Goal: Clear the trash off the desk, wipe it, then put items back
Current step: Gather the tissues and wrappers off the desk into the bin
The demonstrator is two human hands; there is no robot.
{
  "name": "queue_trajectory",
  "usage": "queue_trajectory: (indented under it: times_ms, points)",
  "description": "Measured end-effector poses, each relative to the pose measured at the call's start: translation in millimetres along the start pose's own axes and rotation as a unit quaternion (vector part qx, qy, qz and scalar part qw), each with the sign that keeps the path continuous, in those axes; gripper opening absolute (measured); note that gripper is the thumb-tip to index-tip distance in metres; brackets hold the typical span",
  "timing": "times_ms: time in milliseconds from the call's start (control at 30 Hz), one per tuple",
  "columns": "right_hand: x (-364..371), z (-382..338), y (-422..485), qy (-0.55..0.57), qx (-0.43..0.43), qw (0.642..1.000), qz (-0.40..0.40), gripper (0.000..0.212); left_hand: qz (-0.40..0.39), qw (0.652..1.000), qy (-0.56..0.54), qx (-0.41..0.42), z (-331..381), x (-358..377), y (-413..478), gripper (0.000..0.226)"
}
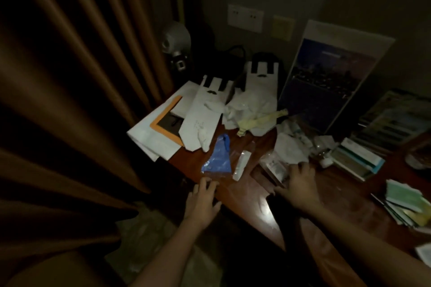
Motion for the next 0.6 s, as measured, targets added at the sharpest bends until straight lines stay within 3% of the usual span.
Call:
queue_trajectory:
  times_ms: [100,200,433,600]
  points:
    - [-26.3,16.1,48.0,-0.072,0.007,0.997,0.025,0.081,0.016,0.999,0.023,-0.036,17.8,-16.4,38.9,0.060]
    - [-44.0,30.0,87.1,-0.077,0.027,0.997,0.010,0.093,0.017,0.998,0.022,-0.053,27.2,-29.3,78.6,0.072]
    - [-39.7,54.9,123.3,-0.056,0.124,0.981,-0.137,0.096,-0.028,0.996,0.084,0.006,47.7,-26.4,131.8,0.095]
    - [-31.3,49.3,121.5,-0.039,0.152,0.981,-0.116,0.100,-0.043,0.991,0.116,0.056,48.3,-19.6,153.3,0.094]
Point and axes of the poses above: each hand's wrist, its own y-axis towards the middle knuckle, its own x-axis out of the palm, z = x × y, the point moved 8 cm from there along y, towards the middle knuckle, and after that the axes turned 9 degrees about y, right-handed, at the moved point
